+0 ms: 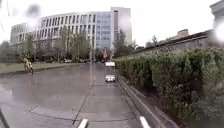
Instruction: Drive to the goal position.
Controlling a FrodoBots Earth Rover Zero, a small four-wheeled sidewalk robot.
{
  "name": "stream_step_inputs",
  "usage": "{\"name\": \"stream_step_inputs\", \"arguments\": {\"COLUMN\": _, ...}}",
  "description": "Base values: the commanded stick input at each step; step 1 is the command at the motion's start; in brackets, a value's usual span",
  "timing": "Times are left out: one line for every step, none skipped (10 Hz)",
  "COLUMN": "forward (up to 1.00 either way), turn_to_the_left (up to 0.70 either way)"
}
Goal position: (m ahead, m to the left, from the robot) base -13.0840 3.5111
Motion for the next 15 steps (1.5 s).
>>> {"name": "stream_step_inputs", "arguments": {"forward": 0.06, "turn_to_the_left": 0.00}}
{"name": "stream_step_inputs", "arguments": {"forward": 0.06, "turn_to_the_left": 0.00}}
{"name": "stream_step_inputs", "arguments": {"forward": 0.06, "turn_to_the_left": 0.00}}
{"name": "stream_step_inputs", "arguments": {"forward": 0.06, "turn_to_the_left": 0.00}}
{"name": "stream_step_inputs", "arguments": {"forward": 0.06, "turn_to_the_left": 0.00}}
{"name": "stream_step_inputs", "arguments": {"forward": 0.06, "turn_to_the_left": 0.00}}
{"name": "stream_step_inputs", "arguments": {"forward": 0.06, "turn_to_the_left": 0.00}}
{"name": "stream_step_inputs", "arguments": {"forward": 0.06, "turn_to_the_left": 0.00}}
{"name": "stream_step_inputs", "arguments": {"forward": 0.06, "turn_to_the_left": 0.00}}
{"name": "stream_step_inputs", "arguments": {"forward": 0.06, "turn_to_the_left": 0.00}}
{"name": "stream_step_inputs", "arguments": {"forward": 0.06, "turn_to_the_left": 0.00}}
{"name": "stream_step_inputs", "arguments": {"forward": 0.06, "turn_to_the_left": 0.00}}
{"name": "stream_step_inputs", "arguments": {"forward": 0.06, "turn_to_the_left": 0.00}}
{"name": "stream_step_inputs", "arguments": {"forward": 0.06, "turn_to_the_left": 0.00}}
{"name": "stream_step_inputs", "arguments": {"forward": 0.06, "turn_to_the_left": 0.00}}
